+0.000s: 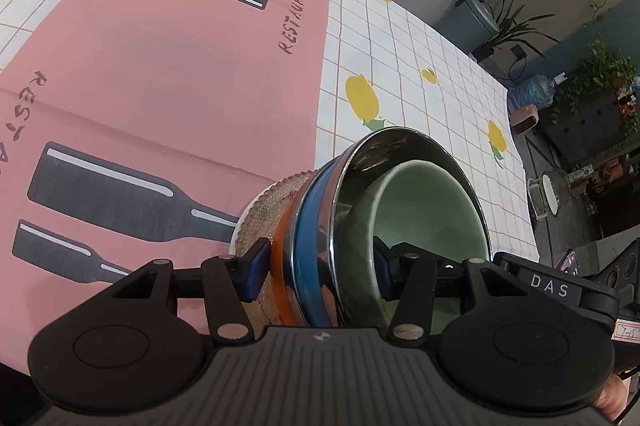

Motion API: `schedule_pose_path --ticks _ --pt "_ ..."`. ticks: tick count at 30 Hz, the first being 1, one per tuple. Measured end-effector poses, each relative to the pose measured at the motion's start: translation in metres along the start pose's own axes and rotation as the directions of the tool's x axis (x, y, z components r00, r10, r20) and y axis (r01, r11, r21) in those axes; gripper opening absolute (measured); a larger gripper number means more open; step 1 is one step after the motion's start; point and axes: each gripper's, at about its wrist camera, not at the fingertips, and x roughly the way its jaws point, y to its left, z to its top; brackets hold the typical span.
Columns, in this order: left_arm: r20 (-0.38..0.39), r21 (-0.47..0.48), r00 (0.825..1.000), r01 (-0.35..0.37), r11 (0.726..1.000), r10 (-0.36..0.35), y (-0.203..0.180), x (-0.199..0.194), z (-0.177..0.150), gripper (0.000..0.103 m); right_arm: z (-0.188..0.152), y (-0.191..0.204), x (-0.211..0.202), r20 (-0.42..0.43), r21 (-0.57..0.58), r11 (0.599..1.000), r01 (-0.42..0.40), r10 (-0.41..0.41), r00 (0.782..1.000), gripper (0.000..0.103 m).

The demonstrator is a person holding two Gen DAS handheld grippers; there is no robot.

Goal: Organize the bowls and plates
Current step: 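Lift the bowl stack and carry it over the glass plates, then lower the bowl stack onto the plates and open both grippers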

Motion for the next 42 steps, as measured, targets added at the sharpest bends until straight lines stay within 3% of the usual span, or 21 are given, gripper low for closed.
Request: schedule_pose_path --ticks 6,8,13,17,21,26,32,35,42 --pt "-0.002 -0.021 1.0 0.012 1.0 -0.012 0.004 0.0 0.002 0.058 -0.001 0.005 -0.003 0.015 -0.021 1.0 0.016 -0.016 1.0 0.051" --pt "-0.003 -0.029 1.0 0.01 1.0 -0.01 0.005 -0.001 0.002 0.058 0.0 0.006 -0.005 0.023 -0.025 0.999 0.024 -0.023 0.999 0.06" --pt "0.017 -0.032 1.0 0.007 0.999 -0.006 0.006 -0.007 0.002 0.062 0.0 0.006 -0.008 0.047 -0.037 0.998 0.052 -0.05 0.998 0.063" --pt "0.056 0.011 0.998 0.002 1.0 -0.002 0.0 -0.021 0.004 0.067 -0.002 0.011 -0.013 0.07 -0.064 0.996 0.067 -0.063 0.996 0.065" --pt "0.15 0.105 0.988 -0.04 0.994 0.024 -0.013 -0.046 0.003 0.068 -0.006 0.031 -0.027 0.152 -0.151 0.98 0.132 -0.109 0.982 0.067" --pt "0.315 0.237 0.947 -0.147 0.96 0.067 -0.033 -0.084 -0.002 0.068 -0.016 0.068 -0.052 0.3 -0.295 0.926 0.236 -0.144 0.943 0.071" --pt "0.479 0.379 0.875 -0.277 0.883 0.069 -0.058 -0.126 -0.019 0.069 -0.037 0.104 -0.078 0.411 -0.412 0.869 0.273 -0.09 0.907 0.075" --pt "0.521 0.424 0.852 -0.312 0.85 0.052 -0.066 -0.142 -0.029 0.071 -0.051 0.116 -0.089 0.441 -0.453 0.85 0.268 -0.048 0.896 0.077" --pt "0.631 0.464 0.772 -0.46 0.757 0.083 -0.077 -0.154 -0.065 0.071 -0.093 0.133 -0.107 0.528 -0.533 0.771 0.35 -0.02 0.849 0.081"
